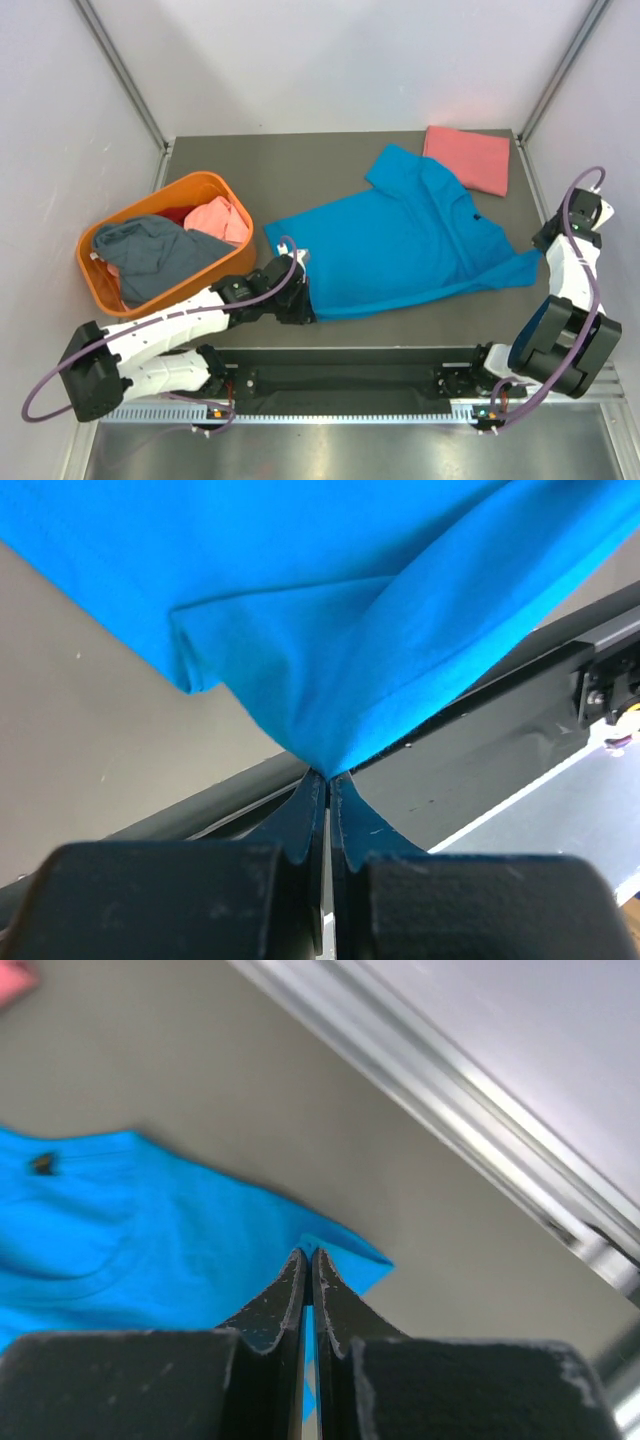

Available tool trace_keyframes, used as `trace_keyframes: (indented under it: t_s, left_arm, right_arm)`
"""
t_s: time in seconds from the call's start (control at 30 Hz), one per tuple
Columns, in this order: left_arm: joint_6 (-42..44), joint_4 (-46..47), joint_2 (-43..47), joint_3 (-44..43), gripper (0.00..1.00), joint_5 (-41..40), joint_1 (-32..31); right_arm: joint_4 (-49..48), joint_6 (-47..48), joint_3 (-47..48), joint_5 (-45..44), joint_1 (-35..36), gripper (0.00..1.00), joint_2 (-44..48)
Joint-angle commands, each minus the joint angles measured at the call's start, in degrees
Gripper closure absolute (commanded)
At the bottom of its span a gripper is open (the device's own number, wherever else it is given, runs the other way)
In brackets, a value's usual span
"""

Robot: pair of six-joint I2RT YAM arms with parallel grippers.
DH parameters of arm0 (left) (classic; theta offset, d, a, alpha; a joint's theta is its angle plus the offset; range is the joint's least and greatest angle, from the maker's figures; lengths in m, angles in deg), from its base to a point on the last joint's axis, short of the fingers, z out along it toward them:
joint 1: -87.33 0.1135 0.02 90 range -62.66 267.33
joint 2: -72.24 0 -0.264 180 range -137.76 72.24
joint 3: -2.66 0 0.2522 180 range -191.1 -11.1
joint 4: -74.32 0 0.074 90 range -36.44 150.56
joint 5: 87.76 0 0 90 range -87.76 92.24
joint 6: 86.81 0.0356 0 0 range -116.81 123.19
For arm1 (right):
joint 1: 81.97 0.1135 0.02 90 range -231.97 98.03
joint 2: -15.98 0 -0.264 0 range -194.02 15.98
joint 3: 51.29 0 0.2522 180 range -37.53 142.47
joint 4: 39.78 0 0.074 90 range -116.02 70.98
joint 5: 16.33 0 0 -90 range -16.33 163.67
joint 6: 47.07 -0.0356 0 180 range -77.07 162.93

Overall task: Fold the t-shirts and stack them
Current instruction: Fold the tshirt

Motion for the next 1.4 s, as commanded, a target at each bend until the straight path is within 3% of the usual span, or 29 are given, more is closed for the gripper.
trace_keyframes:
  t_s: [0.0,0.13,0.2,0.37,0.47,0.7,0.87,1.07,1.37]
  left_arm:
    - [-0.5,-1.12,-0.53,-2.02,1.0,-0.45,-0.16]
    - [0.37,-0.68,-3.34,-2.02,1.0,-2.99,-0.16]
    - [0.81,-0.24,-5.27,-3.15,1.0,-6.32,-0.16]
    - [2.92,-0.6,-9.4,-7.02,1.0,-10.37,1.24]
    - [3.97,0.99,-12.3,-7.47,1.0,-8.89,4.49]
    - [5.56,2.66,-18.46,-10.54,1.0,-6.95,8.45]
    - [5.03,2.31,-21.98,-9.32,1.0,-6.34,9.16]
    - [4.07,0.39,-21.54,-8.17,1.0,-6.68,9.24]
    - [5.47,-4.28,-20.84,-9.93,1.0,-10.47,9.24]
  right_arm:
    - [-5.88,1.4,1.49,6.4,1.51,0.98,1.36]
    - [-11.15,0.35,-1.75,13.87,2.91,0.99,-1.54]
    - [-16.16,-0.96,-2.99,21.61,3.44,1.0,-5.05]
    - [-24.94,-4.48,-4.58,28.3,4.85,1.0,-13.93]
    - [-26.72,-6.42,-3.62,29.1,6.34,1.0,-17.8]
    - [-22.87,-7.92,2.97,23.93,10.12,1.0,-26.5]
    - [-12.58,-7.21,6.67,9.55,10.65,1.0,-29.41]
    - [-11.08,-8.97,0.62,0.99,7.67,1.0,-23.09]
    - [-9.15,-10.46,-9.41,-1.74,0.46,1.0,-12.37]
